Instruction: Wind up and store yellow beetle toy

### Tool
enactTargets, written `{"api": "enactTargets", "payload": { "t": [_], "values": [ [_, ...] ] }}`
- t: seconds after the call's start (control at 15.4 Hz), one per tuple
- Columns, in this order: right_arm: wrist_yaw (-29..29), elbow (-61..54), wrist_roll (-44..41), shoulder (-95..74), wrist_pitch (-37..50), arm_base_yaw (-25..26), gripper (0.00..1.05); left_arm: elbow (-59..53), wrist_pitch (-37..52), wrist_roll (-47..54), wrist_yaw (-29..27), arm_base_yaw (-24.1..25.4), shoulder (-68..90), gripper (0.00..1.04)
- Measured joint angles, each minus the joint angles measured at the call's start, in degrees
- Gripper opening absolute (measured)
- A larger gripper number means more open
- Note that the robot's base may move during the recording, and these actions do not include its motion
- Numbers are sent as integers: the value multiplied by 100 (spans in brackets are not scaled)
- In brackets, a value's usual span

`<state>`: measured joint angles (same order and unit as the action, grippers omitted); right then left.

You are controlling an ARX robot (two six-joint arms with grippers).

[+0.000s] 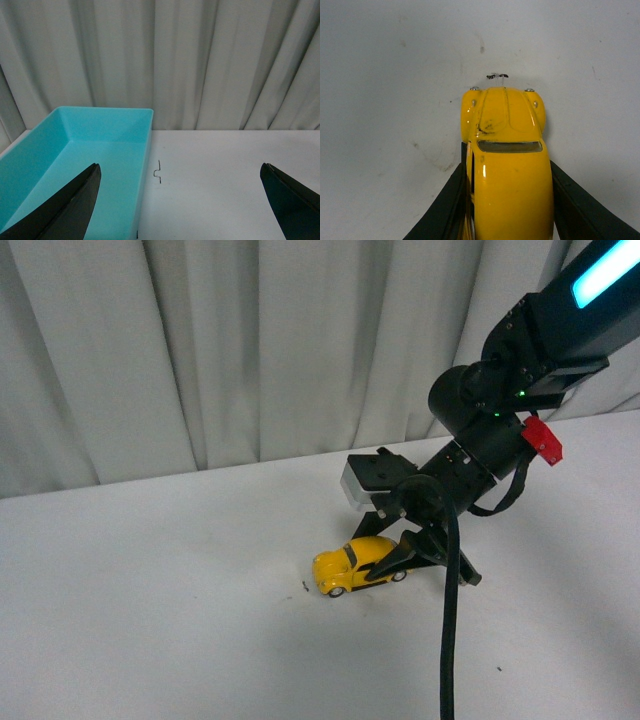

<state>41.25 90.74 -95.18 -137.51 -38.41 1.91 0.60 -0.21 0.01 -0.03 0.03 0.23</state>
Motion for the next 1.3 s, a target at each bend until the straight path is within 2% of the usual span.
{"api": "enactTargets", "payload": {
  "t": [0.26, 0.91, 1.1, 1.17, 1.23, 1.3],
  "values": [
    [98, -348, -197, 114, 79, 317, 41, 0, 0, 0, 0, 0, 0, 98],
    [122, -1703, -398, 713, 619, 1620, 41, 0, 0, 0, 0, 0, 0, 98],
    [133, -1777, -413, 763, 688, 1735, 41, 0, -2, 0, 0, 0, 0, 98],
    [157, -1821, -415, 778, 769, 1735, 46, 0, -2, 0, -2, 0, 0, 98],
    [46, -1934, -365, 732, 800, 1801, 72, 0, -4, 0, 2, 0, 0, 98],
    [39, -1939, -363, 734, 833, 1803, 81, 0, 0, 0, 0, 0, 0, 98]
  ]
}}
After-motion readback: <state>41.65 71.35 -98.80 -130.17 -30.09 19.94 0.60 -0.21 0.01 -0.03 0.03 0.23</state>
